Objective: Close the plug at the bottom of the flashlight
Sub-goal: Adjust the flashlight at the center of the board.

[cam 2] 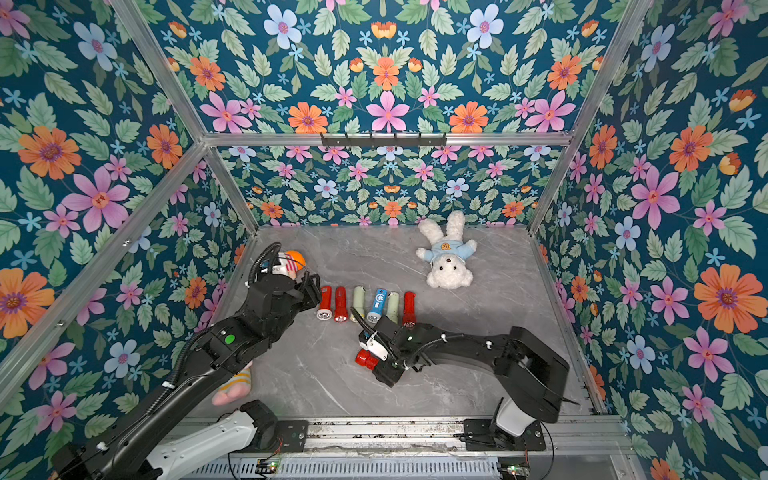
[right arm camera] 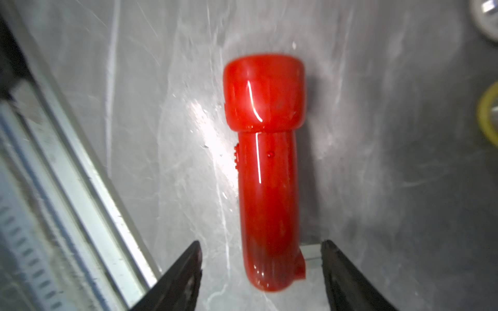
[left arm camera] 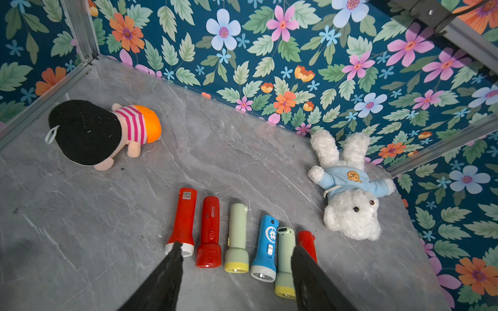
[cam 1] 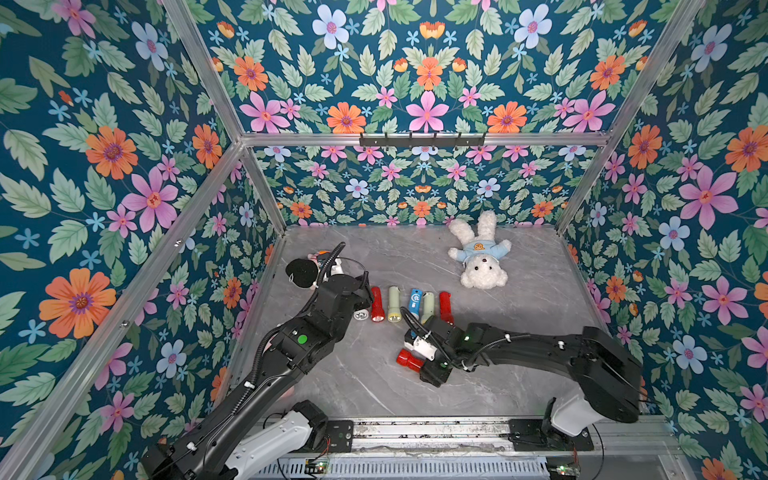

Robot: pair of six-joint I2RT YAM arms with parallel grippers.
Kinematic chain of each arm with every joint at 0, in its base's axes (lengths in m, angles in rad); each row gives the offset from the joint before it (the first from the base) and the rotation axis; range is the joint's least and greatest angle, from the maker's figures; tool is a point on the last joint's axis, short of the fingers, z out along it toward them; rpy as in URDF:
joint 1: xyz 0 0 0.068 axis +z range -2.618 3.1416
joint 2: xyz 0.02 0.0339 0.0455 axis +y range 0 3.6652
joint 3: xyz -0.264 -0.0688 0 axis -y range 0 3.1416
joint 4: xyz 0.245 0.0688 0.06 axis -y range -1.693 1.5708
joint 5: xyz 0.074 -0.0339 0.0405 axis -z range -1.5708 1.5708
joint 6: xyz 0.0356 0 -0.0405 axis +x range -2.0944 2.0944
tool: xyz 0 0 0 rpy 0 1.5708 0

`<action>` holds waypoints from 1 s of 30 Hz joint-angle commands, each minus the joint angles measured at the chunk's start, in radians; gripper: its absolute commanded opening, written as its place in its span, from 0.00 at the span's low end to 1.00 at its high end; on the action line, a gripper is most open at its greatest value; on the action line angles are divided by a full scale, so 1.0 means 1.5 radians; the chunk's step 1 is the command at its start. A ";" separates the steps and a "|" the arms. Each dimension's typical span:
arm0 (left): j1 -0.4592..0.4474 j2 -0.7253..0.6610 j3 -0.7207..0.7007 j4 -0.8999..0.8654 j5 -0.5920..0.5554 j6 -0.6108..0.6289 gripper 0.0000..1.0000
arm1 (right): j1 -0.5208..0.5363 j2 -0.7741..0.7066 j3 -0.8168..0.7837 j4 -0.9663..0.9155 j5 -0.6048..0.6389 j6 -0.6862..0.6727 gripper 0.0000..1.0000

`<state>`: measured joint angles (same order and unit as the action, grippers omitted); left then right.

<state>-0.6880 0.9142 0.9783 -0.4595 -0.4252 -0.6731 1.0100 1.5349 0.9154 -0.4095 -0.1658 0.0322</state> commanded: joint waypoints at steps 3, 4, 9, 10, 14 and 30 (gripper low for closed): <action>0.001 0.013 -0.004 0.008 -0.010 0.007 0.63 | -0.031 -0.162 -0.079 0.055 -0.049 0.087 0.76; 0.001 0.027 -0.007 0.019 0.011 0.011 0.62 | -0.036 -0.196 -0.094 0.061 -0.053 0.101 0.77; 0.001 0.134 -0.022 0.096 0.193 0.055 0.64 | -0.040 -0.301 -0.135 0.035 -0.070 0.178 0.75; 0.001 0.150 -0.024 0.109 0.224 0.064 0.68 | -0.040 -0.308 -0.141 0.028 -0.070 0.188 0.69; 0.001 0.194 -0.047 0.174 0.401 0.132 0.71 | -0.041 -0.324 -0.178 0.038 -0.088 0.245 0.40; -0.143 0.283 -0.073 0.037 0.419 0.183 0.66 | -0.079 -0.290 -0.226 0.092 -0.177 0.299 0.15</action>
<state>-0.8768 1.3052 0.8627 -0.3515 0.2569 -0.4149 0.8417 1.0779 0.5793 -0.3115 -0.4549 0.4675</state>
